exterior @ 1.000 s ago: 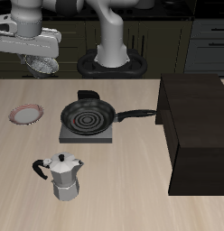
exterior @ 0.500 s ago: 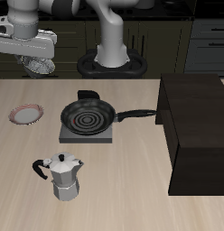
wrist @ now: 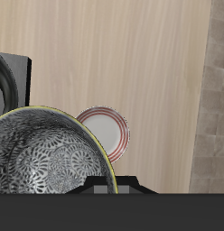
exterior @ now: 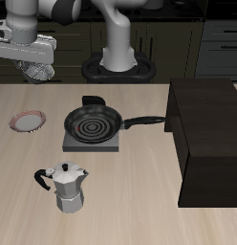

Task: Place the bowl on the plate

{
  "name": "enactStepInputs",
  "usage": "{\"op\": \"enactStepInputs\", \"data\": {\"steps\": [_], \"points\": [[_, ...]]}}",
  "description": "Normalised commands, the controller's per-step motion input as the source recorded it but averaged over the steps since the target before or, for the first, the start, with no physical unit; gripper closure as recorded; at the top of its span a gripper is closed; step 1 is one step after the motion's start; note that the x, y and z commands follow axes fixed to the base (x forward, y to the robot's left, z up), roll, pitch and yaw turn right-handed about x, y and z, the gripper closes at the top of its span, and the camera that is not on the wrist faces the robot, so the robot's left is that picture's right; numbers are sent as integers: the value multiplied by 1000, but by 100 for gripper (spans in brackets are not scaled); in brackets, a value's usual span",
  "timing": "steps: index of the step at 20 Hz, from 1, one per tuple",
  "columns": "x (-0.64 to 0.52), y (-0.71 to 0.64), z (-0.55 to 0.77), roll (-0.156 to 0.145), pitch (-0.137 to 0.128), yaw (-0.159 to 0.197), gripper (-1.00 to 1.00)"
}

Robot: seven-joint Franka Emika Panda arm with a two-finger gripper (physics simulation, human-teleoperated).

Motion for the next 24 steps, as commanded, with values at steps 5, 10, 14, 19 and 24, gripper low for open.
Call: {"op": "enactStepInputs", "data": {"steps": [5,10,14,19,24], "points": [[4,-41,-63,-21,-8,-1,100],[51,1,-125,-8,10,4,100],[120,25,-196,-3,22,2,100],[97,-64,-149,-20,16,-7,100],[18,-36,-167,-8,19,3,100]]}}
